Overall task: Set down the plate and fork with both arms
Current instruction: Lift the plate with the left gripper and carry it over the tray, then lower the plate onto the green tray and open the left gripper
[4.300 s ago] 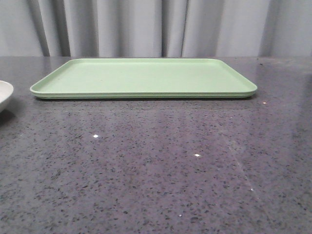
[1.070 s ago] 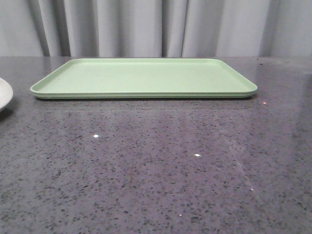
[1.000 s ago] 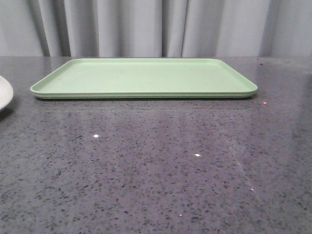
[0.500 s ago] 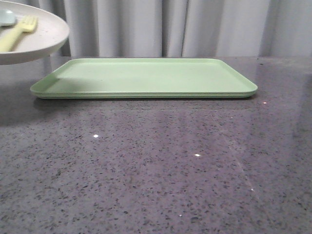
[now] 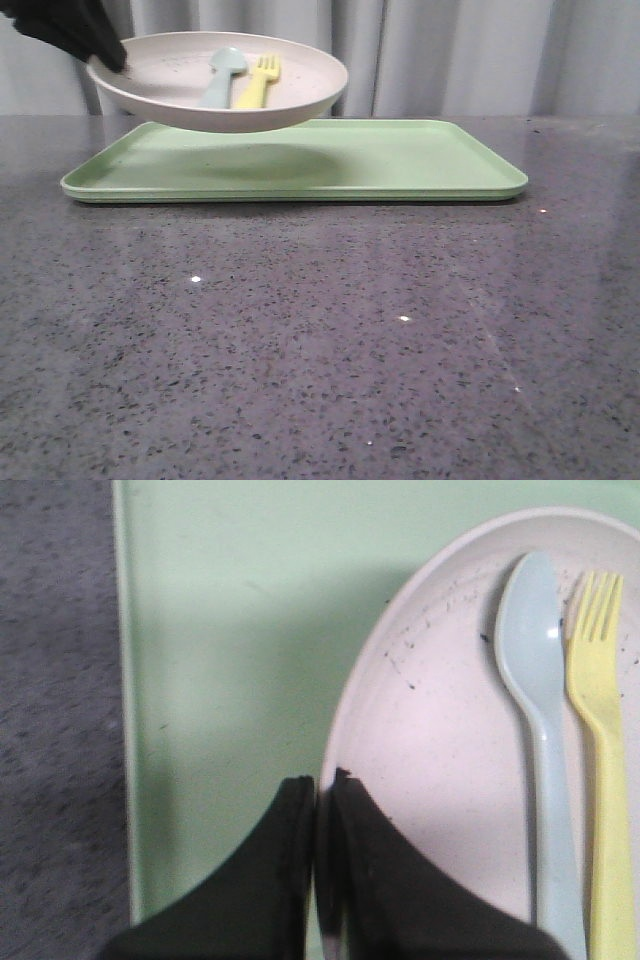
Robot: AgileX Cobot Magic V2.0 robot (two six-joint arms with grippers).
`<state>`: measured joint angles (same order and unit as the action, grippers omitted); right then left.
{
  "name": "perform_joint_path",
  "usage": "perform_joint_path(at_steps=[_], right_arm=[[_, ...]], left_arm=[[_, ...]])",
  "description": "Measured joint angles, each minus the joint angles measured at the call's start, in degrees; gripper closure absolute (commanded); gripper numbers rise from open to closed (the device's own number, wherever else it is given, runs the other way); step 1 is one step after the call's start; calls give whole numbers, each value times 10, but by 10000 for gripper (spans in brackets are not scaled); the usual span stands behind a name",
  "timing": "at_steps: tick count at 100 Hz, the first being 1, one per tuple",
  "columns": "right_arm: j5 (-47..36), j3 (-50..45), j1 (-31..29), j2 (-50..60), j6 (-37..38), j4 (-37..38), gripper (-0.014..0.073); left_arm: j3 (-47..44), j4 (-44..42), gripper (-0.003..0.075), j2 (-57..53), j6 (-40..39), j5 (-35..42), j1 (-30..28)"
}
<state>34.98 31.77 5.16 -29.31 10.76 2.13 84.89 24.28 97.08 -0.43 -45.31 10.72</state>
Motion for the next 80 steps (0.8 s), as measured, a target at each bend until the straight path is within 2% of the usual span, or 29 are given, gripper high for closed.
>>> perform_joint_path(at_steps=[25,80], right_arm=[[1,0,0,0,0,0,65],[3,0,0,0,0,0,65]], left_arm=[[38,5,741,65,-40,32,42],[41,5,741,111,-47,71,46]])
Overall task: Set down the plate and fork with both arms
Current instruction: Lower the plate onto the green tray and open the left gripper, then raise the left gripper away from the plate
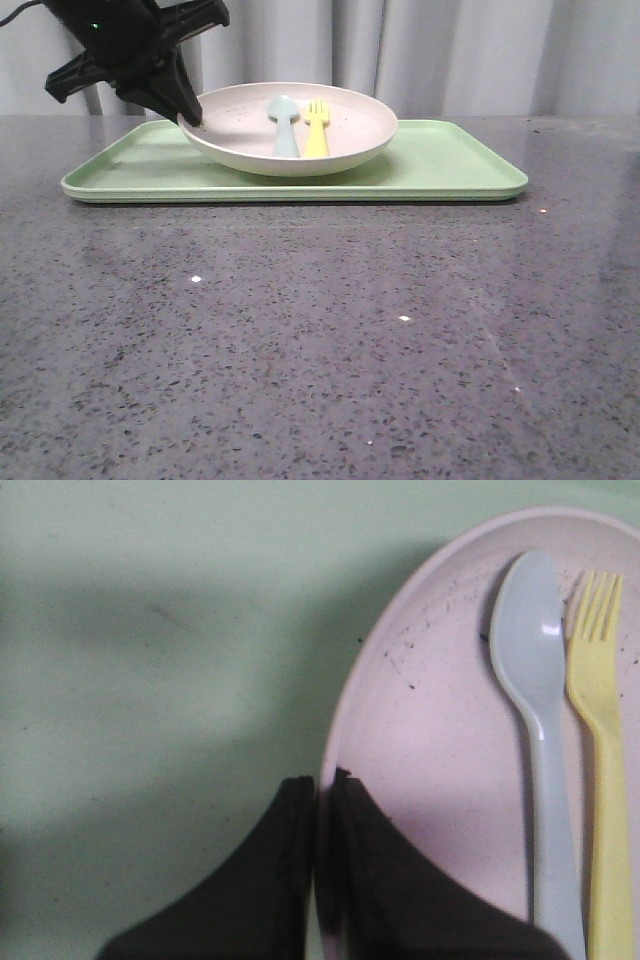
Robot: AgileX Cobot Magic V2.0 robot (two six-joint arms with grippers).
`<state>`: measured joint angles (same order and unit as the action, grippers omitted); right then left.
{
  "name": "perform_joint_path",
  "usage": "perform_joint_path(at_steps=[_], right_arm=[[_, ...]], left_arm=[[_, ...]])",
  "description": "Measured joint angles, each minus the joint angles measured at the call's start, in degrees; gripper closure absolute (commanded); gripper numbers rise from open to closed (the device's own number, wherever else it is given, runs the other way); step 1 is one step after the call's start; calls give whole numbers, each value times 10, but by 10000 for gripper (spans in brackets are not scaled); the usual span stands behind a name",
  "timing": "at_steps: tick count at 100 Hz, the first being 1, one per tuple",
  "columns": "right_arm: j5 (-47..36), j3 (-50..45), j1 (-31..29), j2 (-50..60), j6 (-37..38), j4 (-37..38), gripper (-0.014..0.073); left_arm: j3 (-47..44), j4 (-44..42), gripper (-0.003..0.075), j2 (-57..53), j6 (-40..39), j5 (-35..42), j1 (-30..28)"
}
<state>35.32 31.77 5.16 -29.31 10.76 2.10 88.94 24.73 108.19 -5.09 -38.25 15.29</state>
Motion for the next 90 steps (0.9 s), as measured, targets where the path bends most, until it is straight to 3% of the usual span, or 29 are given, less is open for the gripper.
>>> perform_joint_path(at_steps=[34,41,55,62,90], right_arm=[[0,0,0,0,0,0,65],[0,0,0,0,0,0,65],[0,0,0,0,0,0,65],[0,0,0,0,0,0,65],[0,0,0,0,0,0,65]], left_arm=[[0,1,729,15,-1,0,0],[0,1,673,15,-1,0,0],[0,4,471,15,-1,3,0],[0,-1,410,15,-1,3,0],[0,-19,405,-5,-1,0,0]])
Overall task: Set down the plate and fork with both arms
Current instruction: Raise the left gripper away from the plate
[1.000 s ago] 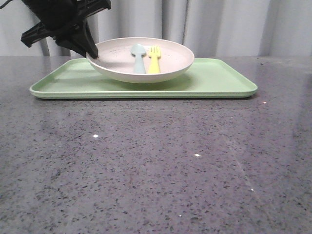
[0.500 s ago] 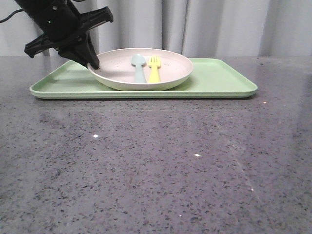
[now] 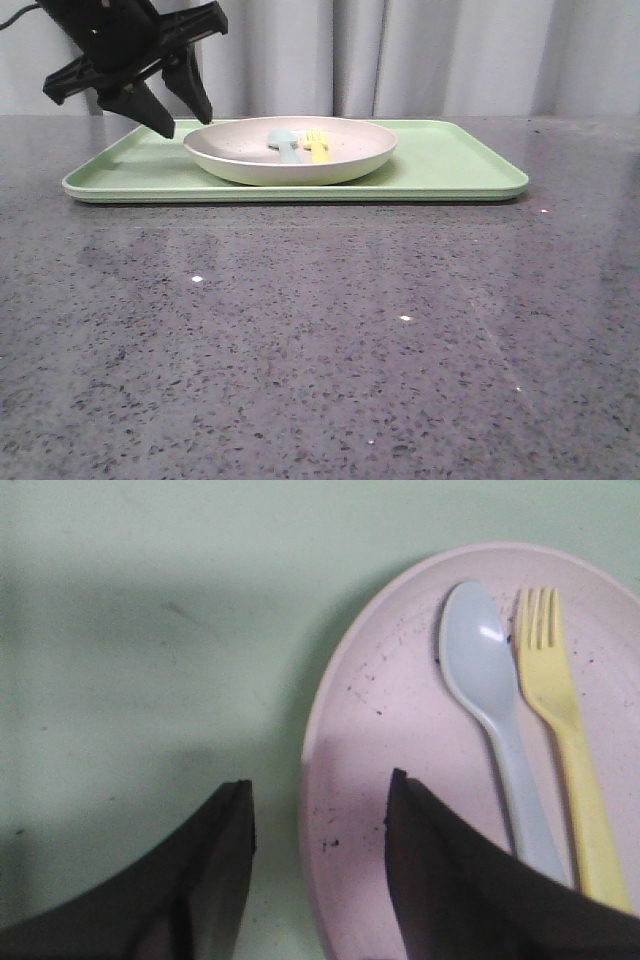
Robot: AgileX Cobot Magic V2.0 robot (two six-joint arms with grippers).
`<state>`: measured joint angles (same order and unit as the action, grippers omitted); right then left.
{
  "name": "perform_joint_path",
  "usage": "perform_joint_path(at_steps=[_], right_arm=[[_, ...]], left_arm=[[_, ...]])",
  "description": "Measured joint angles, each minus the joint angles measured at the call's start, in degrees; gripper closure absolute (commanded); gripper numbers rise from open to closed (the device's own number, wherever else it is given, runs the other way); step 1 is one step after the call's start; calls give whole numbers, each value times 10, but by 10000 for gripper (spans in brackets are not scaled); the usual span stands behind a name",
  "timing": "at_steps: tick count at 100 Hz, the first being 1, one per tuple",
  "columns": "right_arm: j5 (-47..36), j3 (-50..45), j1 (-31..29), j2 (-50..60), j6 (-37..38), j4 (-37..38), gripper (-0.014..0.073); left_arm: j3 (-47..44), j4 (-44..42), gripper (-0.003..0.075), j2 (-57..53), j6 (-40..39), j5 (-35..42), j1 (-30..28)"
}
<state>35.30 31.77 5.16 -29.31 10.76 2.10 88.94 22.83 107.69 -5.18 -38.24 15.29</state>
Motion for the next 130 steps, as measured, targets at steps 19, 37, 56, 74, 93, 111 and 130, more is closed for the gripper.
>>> perform_joint_path(at_steps=[19,37,56,74,93,111,130], right_arm=[[0,0,0,0,0,-4,65],[0,0,7,0,0,-5,65],[5,10,19,-1,0,-5,65],[22,39,23,-25,0,-5,65],[41,80,41,-65,0,-5,65],[62,126,57,-125,0,-5,65],[90,195,80,-199,0,-5,65]], left_arm=[[-7,-44,405,-57,0,-6,0],[-71,-95,405,-158,0,-13,0],[-181,-123,405,-288,0,2,0],[-280,-130,405,-405,0,21,0],[-370,-132,405,-516,0,27,0],[-441,-138,405,-607,0,29,0],[-505,-144,405,-678,0,29,0]])
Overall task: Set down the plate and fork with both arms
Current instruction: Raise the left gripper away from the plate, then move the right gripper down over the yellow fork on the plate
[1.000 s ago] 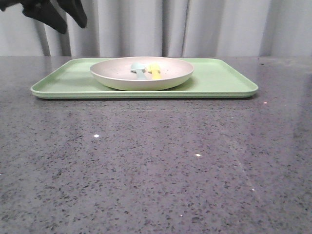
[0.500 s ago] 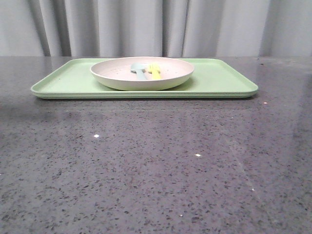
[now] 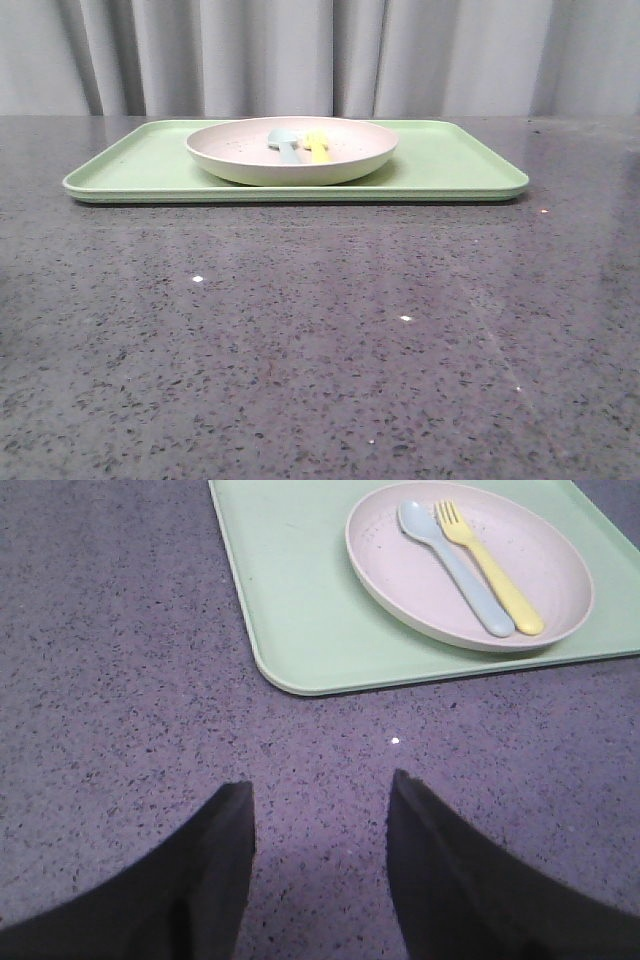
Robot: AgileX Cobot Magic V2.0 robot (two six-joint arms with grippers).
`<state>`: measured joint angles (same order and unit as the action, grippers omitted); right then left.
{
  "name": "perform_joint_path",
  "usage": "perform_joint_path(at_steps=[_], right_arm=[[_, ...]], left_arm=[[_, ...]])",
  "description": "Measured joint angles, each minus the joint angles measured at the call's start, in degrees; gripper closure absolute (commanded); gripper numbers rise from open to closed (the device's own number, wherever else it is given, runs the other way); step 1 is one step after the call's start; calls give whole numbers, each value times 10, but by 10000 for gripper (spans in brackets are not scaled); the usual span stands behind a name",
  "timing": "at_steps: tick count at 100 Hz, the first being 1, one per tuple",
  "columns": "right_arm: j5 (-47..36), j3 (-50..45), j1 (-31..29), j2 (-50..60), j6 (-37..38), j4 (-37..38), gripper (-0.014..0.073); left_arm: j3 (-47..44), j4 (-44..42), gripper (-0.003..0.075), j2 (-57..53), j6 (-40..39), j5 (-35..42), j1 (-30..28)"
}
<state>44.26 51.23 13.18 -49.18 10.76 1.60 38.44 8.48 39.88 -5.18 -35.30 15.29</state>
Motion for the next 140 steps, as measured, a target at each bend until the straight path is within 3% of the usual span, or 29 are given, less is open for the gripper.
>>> perform_joint_path(at_steps=[29,96,140], right_arm=[[34,130,56,-131,0,-1,65],[159,509,175,-511,16,-5,65],[173,597,191,-650,74,-19,65]], left_arm=[[-49,-1,405,-50,0,0,0],[-53,14,405,-50,0,-1,0],[-53,20,405,-50,0,-1,0]])
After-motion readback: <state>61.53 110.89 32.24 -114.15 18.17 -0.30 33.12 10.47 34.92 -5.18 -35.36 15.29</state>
